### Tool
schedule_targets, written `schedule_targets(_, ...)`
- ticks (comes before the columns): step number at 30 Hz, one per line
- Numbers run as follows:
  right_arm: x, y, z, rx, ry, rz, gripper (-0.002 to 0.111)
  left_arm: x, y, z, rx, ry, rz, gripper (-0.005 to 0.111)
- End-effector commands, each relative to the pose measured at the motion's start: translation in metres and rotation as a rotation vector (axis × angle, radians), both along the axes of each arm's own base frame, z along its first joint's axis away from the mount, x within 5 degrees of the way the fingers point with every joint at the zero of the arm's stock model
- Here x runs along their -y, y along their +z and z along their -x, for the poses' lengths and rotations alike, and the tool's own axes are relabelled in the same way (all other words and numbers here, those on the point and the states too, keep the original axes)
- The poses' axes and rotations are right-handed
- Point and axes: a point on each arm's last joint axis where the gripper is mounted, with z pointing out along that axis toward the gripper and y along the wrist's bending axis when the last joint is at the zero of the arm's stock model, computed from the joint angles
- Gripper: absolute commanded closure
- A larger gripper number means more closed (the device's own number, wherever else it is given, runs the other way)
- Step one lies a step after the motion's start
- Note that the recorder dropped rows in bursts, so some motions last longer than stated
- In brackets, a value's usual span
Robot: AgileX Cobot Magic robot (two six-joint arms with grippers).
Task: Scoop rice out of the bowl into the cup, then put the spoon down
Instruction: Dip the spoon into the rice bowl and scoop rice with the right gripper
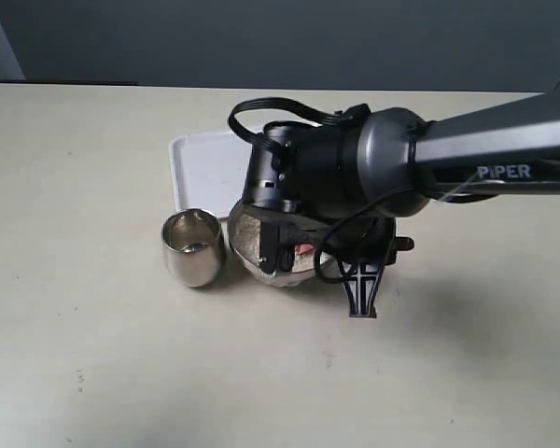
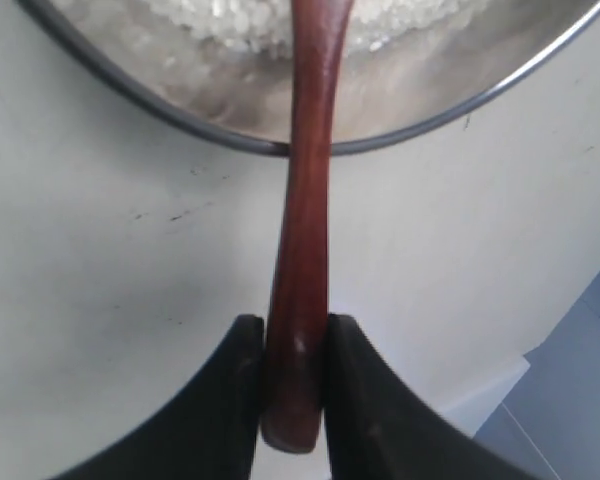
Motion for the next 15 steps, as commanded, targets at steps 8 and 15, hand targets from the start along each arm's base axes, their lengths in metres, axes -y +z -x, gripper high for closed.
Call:
schedule_targets(8,-0.004,0.025,0.001,0.01,-0.027,-0.098,0.109,0.0,0.002,0.0,0.019,-0.001,0.01,0.106)
schedule_targets(15,-0.005,0.032,-0.006,-0.077,-0.111,-0.19,0.109,0.0,0.002,0.0,0.019,-0.001,0.01,0.106)
